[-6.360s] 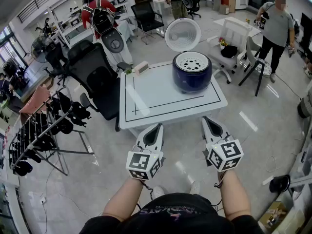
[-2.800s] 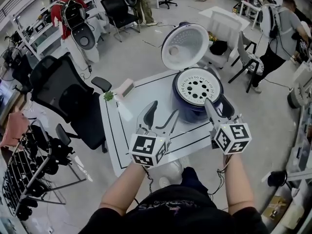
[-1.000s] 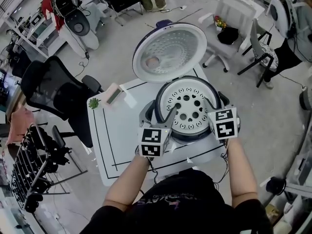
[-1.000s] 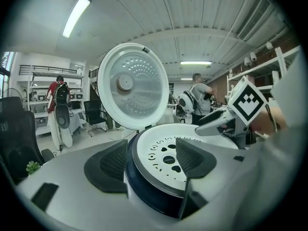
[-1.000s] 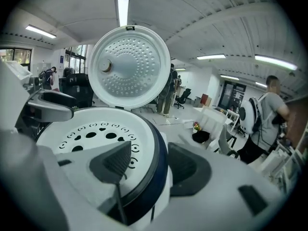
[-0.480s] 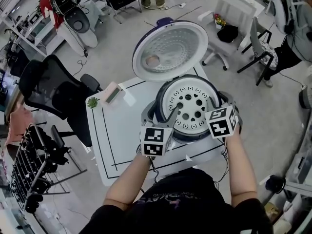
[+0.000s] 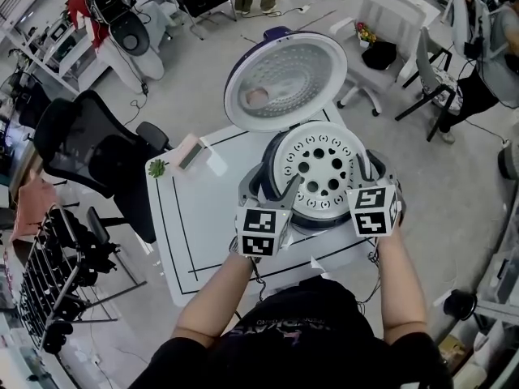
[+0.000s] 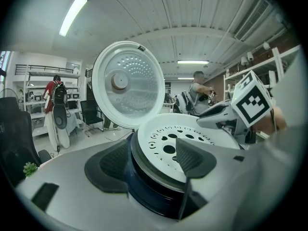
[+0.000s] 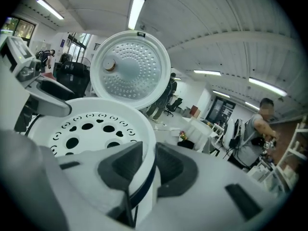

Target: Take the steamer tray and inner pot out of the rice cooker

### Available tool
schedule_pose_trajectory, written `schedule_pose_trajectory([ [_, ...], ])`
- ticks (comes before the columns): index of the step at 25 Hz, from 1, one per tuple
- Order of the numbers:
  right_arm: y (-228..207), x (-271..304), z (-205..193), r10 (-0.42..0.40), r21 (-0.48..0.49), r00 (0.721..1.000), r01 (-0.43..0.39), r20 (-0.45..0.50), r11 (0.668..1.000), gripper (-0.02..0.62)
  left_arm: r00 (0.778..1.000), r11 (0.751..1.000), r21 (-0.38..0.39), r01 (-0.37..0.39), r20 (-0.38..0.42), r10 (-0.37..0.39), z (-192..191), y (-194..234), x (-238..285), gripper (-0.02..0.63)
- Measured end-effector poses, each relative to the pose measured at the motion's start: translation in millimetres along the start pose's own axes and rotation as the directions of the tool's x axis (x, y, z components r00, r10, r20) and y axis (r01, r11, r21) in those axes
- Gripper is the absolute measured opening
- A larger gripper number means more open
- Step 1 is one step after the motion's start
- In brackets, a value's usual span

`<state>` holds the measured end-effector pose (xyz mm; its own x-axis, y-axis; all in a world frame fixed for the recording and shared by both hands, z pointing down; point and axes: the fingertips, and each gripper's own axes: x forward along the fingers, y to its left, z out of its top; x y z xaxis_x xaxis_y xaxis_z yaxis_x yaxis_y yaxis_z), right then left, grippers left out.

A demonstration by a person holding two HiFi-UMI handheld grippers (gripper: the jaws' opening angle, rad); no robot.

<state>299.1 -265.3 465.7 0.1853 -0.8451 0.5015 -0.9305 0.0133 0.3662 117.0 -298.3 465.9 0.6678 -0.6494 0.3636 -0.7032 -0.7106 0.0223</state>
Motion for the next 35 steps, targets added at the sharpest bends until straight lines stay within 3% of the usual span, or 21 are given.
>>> schedule_pose_trajectory([
  [7,-5.7,-16.5,3.7,-0.011,0.082,0.998,0.006,0.06,0.997,0.087,1.0,1.0,0.003,0.02,0.016,-0.02,6.7,-10.7,-2.8,0.301],
  [10,-8.1,-17.7,3.4,-0.005,0.117,0.997,-0.003,0.072,0.993,0.087,0.999,1.0,0.004,0.023,0.023,-0.023,9.4,-15.9,-1.1,0.265],
  [18,-12.0,-25.5,17.9,0.005,0.211,0.993,-0.03,0.12,0.977,0.074,0.998,0.999,-0.044,-0.013,0.06,0.016,22.1,-8.8,-11.0,0.214],
  [26,-7.6,-52.2,65.4,0.042,0.261,0.963,-0.114,0.266,0.959,0.066,0.981,0.993,-0.086,-0.085,0.168,0.099,56.3,8.6,-47.9,0.202],
  [30,16.0,-74.0,94.7,0.065,0.245,0.943,-0.151,0.327,0.958,0.066,0.966,0.987,-0.095,-0.127,0.215,0.145,67.8,27.6,-86.3,0.202],
  [35,75.2,-89.1,128.8,0.159,0.192,0.911,-0.246,0.381,0.95,0.066,0.945,0.968,-0.125,-0.218,0.22,0.241,58.0,69.0,-144.1,0.201],
])
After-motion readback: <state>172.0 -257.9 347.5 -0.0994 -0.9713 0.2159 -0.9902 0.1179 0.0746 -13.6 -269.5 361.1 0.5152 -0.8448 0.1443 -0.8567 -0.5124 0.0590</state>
